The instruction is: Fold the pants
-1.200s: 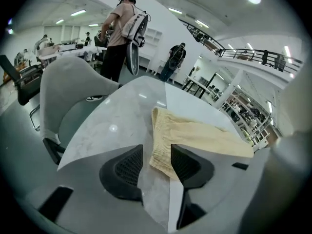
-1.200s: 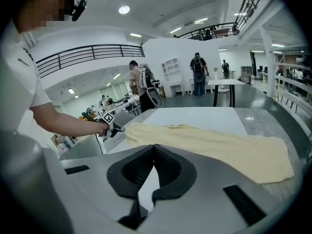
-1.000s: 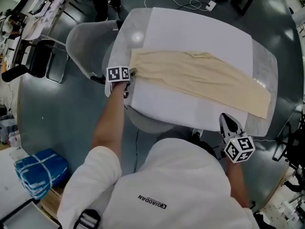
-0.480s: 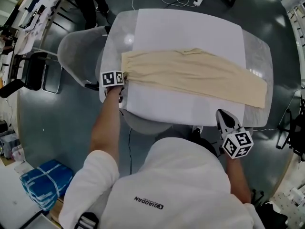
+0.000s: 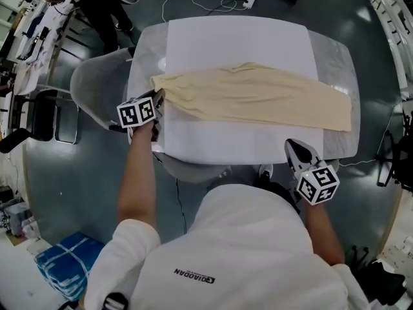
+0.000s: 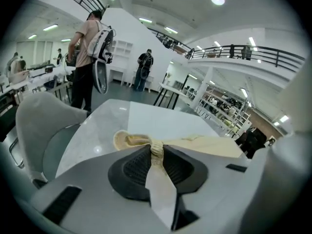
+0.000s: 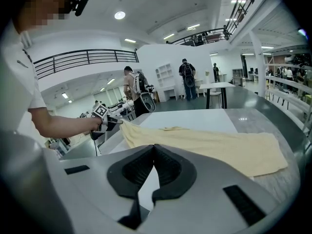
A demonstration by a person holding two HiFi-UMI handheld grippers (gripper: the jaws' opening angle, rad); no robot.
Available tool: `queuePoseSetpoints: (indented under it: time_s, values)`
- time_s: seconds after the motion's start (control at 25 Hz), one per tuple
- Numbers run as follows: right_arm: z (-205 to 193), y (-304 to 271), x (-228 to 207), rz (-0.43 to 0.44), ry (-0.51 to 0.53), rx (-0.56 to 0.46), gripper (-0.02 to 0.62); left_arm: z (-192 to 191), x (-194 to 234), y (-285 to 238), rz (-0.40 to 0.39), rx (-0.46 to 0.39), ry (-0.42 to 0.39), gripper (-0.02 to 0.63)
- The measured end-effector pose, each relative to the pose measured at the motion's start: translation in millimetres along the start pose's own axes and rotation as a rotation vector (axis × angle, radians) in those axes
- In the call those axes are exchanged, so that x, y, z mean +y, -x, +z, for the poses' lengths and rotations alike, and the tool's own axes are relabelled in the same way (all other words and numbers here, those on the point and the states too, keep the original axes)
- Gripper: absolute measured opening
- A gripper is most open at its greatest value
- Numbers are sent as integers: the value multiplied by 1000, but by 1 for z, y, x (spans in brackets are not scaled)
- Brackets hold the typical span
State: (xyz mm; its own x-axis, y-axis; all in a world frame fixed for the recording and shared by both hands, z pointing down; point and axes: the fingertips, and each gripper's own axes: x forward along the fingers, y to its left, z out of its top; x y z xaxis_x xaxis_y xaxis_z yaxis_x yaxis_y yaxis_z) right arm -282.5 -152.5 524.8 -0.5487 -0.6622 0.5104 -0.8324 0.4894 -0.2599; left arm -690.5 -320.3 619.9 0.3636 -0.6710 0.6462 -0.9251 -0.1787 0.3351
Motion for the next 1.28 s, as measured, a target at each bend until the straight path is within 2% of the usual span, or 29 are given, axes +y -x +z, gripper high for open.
queuePoseSetpoints:
  time_s: [0.24,0.44,0.64,0.92,1.28]
  values:
    - [2,14,1,-8,1,-32,20,50,-95,4,-156,-70,-147,89]
    - [5,28,-5,-41,-29,-71,20,74,-166,-1,-263,-72,-275,87]
    - [10,55,-26,-78,-52,-117,20,91,-237,-6,-334,-73,-355,87]
    - [15,93,-89,-79,-108,-183,20,87,-327,-24,-330,-41,-467,87]
    - [16,151,-176,-18,-118,-215,20,78,-449,-56,-287,-24,-517,86]
